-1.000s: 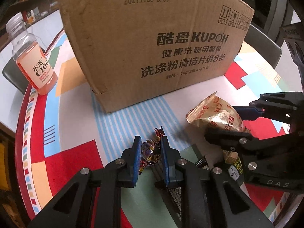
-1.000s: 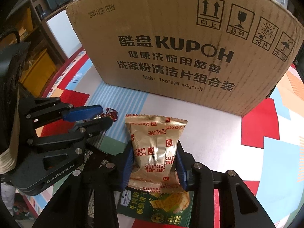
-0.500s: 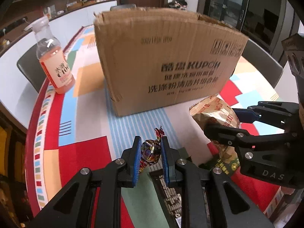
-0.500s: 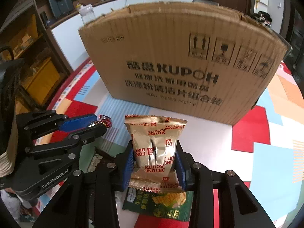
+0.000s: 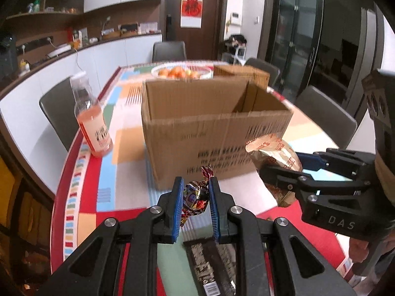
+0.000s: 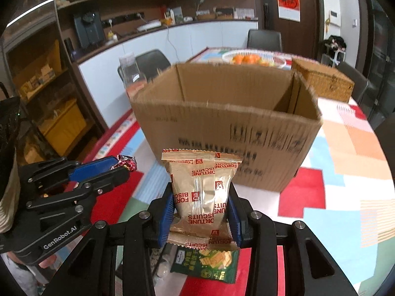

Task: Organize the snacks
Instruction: 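Carry the candy and gold biscuit bag over the box and release both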

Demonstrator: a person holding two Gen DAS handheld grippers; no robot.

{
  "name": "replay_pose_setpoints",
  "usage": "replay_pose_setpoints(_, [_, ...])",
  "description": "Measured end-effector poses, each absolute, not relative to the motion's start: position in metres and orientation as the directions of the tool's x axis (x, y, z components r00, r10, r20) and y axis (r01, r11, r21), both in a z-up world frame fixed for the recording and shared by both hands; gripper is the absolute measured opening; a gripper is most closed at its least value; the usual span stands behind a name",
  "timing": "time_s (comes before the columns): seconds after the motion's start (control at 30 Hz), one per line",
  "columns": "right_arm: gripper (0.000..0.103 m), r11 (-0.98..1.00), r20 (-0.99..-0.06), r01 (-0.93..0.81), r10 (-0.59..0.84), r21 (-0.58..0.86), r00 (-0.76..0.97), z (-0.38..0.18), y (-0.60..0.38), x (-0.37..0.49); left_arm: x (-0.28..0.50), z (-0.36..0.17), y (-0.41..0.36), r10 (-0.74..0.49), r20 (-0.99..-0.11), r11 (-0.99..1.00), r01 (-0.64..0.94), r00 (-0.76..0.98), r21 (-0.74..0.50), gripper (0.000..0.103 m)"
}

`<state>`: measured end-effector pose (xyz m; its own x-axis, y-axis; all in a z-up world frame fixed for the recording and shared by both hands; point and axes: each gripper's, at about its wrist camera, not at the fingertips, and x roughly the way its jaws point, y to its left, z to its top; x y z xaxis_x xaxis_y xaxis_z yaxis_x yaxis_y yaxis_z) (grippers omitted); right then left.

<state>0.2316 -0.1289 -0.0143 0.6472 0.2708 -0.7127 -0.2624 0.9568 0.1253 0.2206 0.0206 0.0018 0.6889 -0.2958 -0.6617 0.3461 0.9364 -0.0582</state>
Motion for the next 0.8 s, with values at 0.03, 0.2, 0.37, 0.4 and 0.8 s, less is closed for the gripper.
replay_pose_setpoints(0.03, [0.040,0.957,-0.702,-0.264,0.272,0.124,0.658,-0.009,-0.130,0.231,0.220,0.006,0.020,-0.298,-0.653,0.936,0.346,0.696,-0.058,0.021])
replay_pose_setpoints(0.2, [0.040,0.956,-0.653,-0.265,0.281,0.126,0.703,0.012,-0.132,0.232,0.219,0.033,0.013,-0.313,-0.598,0.934,0.353,0.737,-0.053,0.021])
replay_pose_setpoints(0.37, [0.040,0.959,-0.606,-0.258,0.277,0.121,0.746,0.034,-0.137,0.234,0.223,0.055,0.008,-0.320,-0.553,0.934,0.353,0.770,-0.049,0.021])
replay_pose_setpoints(0.4, [0.040,0.959,-0.599,-0.257,0.276,0.120,0.752,0.036,-0.138,0.235,0.225,0.059,0.007,-0.320,-0.545,0.935,0.352,0.775,-0.049,0.021])
replay_pose_setpoints(0.8, [0.040,0.959,-0.547,-0.267,0.273,0.092,0.791,0.064,-0.146,0.261,0.253,0.091,-0.006,-0.325,-0.496,0.936,0.350,0.805,-0.046,0.021])
